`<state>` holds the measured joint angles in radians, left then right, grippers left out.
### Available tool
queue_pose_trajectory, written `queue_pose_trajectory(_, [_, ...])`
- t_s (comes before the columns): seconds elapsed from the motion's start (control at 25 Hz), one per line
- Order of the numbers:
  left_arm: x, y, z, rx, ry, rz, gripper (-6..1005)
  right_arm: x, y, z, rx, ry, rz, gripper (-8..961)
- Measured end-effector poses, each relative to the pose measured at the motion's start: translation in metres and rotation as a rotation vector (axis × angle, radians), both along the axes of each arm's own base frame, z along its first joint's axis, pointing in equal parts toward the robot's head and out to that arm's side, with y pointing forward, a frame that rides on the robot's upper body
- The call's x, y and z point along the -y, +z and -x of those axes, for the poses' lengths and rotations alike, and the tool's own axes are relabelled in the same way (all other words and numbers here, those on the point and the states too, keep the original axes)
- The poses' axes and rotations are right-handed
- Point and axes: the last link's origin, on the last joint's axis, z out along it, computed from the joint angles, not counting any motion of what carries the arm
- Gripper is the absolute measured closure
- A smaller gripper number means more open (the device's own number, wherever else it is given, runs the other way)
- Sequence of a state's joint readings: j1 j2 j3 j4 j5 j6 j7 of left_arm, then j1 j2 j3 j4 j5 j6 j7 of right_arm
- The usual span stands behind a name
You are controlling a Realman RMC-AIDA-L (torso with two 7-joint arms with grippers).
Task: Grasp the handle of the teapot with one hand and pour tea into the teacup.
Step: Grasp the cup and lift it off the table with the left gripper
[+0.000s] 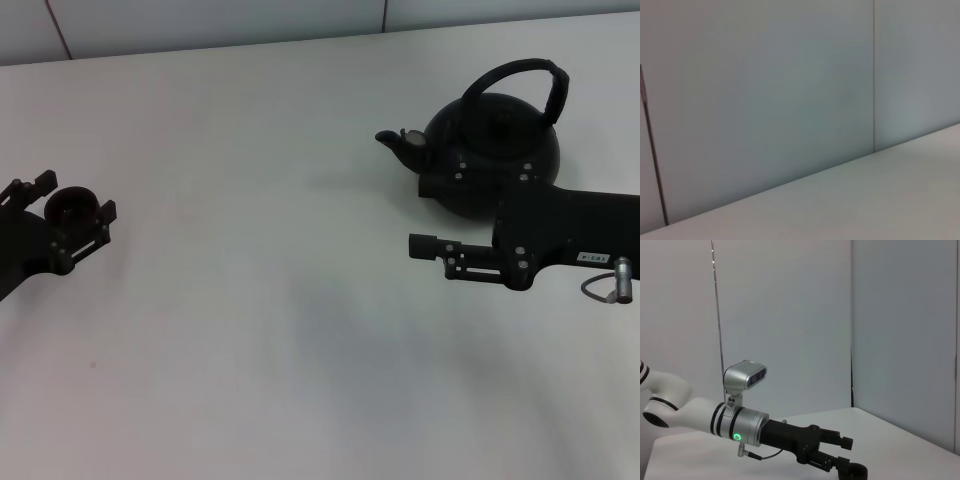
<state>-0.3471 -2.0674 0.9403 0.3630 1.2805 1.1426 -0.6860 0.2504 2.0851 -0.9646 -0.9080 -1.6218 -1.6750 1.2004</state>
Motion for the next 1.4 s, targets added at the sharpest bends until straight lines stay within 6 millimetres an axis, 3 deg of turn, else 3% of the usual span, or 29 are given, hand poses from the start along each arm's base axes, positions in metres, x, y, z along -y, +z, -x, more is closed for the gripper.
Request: queue_pose_trajectory(1.4, [-0.006, 0.001, 0.020, -0.060, 0.133, -0.011, 160, -0.011, 0.001, 0.006, 0.024, 0.019, -0.014, 319])
